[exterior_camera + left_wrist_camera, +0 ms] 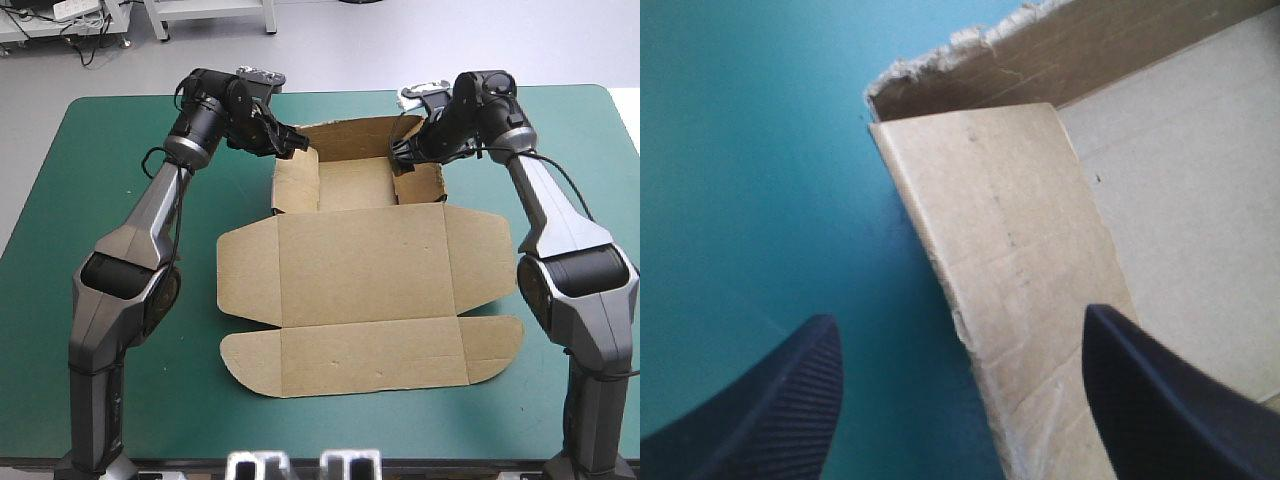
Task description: Fold the box
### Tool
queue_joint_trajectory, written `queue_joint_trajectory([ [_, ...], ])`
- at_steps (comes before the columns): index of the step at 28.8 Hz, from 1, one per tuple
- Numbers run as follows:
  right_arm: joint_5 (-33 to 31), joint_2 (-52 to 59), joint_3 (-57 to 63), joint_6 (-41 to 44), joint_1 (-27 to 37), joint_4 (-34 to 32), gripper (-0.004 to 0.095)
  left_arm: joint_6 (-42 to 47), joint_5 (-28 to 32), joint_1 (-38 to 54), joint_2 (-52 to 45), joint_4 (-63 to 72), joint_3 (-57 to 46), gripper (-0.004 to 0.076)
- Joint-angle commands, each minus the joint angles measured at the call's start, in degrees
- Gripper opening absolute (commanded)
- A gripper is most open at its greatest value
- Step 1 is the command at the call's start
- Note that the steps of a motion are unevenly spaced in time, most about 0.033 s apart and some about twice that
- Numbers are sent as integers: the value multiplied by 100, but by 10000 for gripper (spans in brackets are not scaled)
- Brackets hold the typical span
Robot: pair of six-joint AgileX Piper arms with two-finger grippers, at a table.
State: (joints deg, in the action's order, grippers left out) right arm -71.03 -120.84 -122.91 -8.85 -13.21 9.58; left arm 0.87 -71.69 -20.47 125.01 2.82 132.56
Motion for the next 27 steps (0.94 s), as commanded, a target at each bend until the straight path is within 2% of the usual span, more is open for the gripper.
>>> queue_joint_trajectory([
  [1,-90,734,-268,-168,52,-25,829,75,-254,2,-664,58,181,487],
  [3,-90,933,-268,-211,52,-79,828,-5,-254,-18,-871,160,181,435],
  [7,-90,1280,-256,-235,52,-90,828,-856,-267,-138,-1548,301,-69,225],
  [11,-90,1418,-256,-342,52,-294,828,-1467,-267,-127,-2626,101,-1306,12],
  [12,-90,1418,-256,-342,52,-375,828,-1560,-267,-126,-2870,-13,-1633,-9],
  [18,-78,1300,-247,-506,61,-958,828,-1488,-246,-126,-4600,-652,-4320,-8],
  [23,23,935,-247,-536,101,-869,827,-1161,158,-126,-5779,-704,-6304,-8],
  [27,-1,444,-247,-536,101,-840,827,-613,510,-126,-6539,-964,-7310,-8],
])
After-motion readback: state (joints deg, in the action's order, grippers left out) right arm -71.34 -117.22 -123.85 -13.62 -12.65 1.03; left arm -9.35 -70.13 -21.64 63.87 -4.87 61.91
